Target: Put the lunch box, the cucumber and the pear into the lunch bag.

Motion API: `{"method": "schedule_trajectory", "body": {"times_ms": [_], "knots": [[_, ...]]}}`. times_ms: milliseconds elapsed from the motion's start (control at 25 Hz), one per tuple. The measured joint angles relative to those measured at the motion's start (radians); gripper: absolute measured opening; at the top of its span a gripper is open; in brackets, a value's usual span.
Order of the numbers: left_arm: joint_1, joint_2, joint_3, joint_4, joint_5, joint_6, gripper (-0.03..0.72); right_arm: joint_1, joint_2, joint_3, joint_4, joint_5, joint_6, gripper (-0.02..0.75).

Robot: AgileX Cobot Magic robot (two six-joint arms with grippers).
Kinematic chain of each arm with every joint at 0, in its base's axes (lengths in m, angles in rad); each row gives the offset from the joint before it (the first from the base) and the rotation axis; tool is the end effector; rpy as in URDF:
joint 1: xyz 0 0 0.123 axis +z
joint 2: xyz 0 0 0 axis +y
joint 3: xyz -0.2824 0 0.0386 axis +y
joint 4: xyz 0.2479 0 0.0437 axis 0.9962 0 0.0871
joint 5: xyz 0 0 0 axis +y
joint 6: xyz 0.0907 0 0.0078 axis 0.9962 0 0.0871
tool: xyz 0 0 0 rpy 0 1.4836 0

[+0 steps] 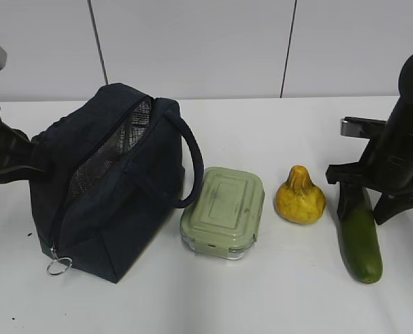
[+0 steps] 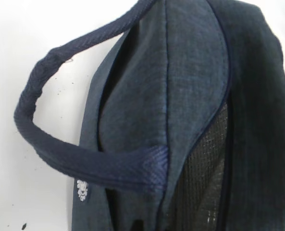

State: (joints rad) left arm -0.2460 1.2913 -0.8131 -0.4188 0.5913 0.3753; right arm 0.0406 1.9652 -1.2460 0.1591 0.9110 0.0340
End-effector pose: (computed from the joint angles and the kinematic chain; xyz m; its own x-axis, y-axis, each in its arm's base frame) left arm 0.2389 -0.0813 0.2581 -0.7760 0.2162 -0.5926 0.3833 0.9077 -0.1706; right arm 0.3616 0.0261 0.1482 -0.9958 0.0903 -0.0172 0.0873 0.9879 0.1285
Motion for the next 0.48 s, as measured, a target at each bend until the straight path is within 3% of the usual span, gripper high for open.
{"method": "schedule_trajectory", "body": {"times_ms": [160,480], "knots": [[0.0,0.0,0.0,0.0,0.001,0.0,-0.015,0.0,0.027,0.0,-0.002,0.002,0.0,0.48],[0.0,0.0,0.0,0.0,0.02,0.0,-0.015,0.0,-0.011,0.0,-0.038,0.002,-0.028,0.399]]}}
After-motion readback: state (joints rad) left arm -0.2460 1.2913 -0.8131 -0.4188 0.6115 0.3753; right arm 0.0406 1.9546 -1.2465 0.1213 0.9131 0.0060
